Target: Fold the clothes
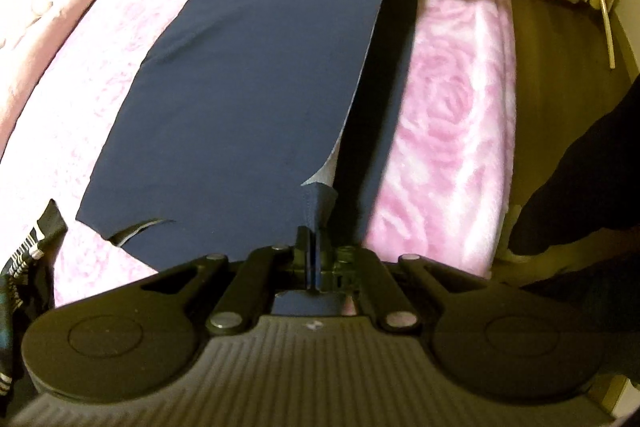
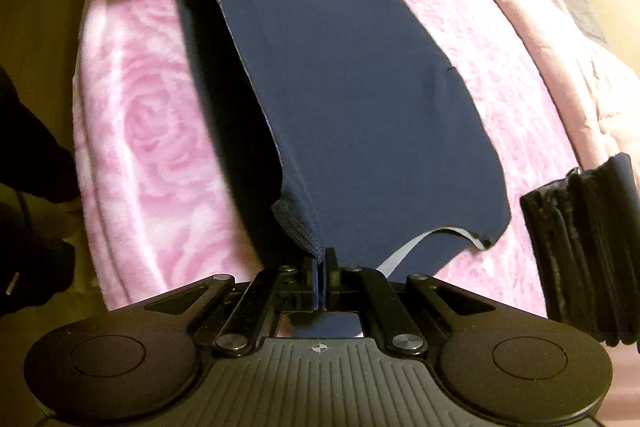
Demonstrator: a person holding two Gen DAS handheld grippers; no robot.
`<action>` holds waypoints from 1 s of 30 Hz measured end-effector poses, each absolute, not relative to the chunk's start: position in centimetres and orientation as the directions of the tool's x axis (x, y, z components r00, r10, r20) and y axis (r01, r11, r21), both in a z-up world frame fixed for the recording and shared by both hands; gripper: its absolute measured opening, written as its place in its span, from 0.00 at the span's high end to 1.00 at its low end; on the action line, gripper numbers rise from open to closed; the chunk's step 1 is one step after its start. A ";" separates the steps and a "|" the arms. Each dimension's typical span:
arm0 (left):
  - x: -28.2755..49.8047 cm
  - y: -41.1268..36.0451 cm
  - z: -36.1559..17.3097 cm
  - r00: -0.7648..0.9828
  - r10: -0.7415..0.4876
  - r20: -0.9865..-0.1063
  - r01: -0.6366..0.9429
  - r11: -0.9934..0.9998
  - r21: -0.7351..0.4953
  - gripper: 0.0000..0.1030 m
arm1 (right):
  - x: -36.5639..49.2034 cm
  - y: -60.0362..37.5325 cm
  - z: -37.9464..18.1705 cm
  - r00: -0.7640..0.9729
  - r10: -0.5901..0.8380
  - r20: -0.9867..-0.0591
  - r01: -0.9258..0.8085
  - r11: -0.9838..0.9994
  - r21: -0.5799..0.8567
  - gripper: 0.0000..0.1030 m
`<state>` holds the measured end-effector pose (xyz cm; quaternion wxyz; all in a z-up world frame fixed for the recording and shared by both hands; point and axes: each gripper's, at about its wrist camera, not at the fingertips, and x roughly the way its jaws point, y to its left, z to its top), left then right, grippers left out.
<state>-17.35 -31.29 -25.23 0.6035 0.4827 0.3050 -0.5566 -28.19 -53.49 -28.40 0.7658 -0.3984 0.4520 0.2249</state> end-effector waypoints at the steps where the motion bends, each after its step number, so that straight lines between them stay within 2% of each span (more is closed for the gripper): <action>1: -17.5 -31.2 -25.6 0.199 -0.370 -0.908 0.966 -0.085 0.246 1.00 | -28.1 -53.3 -29.2 0.485 -0.024 -0.874 -0.706 0.580 -0.407 1.00; 7: -17.8 -31.7 -28.8 0.192 -0.306 -0.933 0.970 -0.088 0.228 0.99 | -28.6 -53.2 -30.9 0.481 -0.056 -0.875 -0.707 0.565 -0.425 0.99; 8: -17.7 -31.6 -28.7 0.186 -0.302 -0.935 0.972 -0.085 0.220 0.97 | -28.7 -53.4 -30.5 0.469 -0.056 -0.881 -0.710 0.569 -0.414 0.89; 9: -17.5 -31.4 -28.3 0.166 -0.291 -0.942 0.978 -0.077 0.196 0.92 | -28.7 -53.7 -30.1 0.455 -0.056 -0.889 -0.707 0.583 -0.399 0.53; 10: -17.3 -31.2 -27.8 0.145 -0.280 -0.949 0.983 -0.069 0.170 0.91 | -28.5 -54.1 -29.5 0.451 -0.051 -0.891 -0.698 0.603 -0.387 0.28; 13: -16.4 -30.2 -25.7 0.121 -0.275 -0.954 0.990 -0.033 0.136 0.87 | -27.8 -55.4 -27.4 0.448 -0.028 -0.893 -0.662 0.661 -0.353 0.28; 18: -11.2 -30.3 -21.6 0.153 -0.317 -0.936 0.981 0.164 0.105 0.80 | -22.5 -58.5 -23.8 0.450 0.053 -0.891 -0.615 0.742 -0.267 0.28; 26: 3.7 -34.9 -20.6 0.178 -0.407 -0.896 0.946 0.321 0.042 0.72 | -7.4 -61.5 -21.3 0.348 0.217 -0.912 -0.641 0.765 -0.062 0.28; 30: 12.0 -38.8 -22.4 0.079 -0.455 -0.887 0.956 0.287 -0.062 0.66 | -0.9 -61.8 -22.4 0.240 0.247 -0.939 -0.697 0.717 0.011 0.28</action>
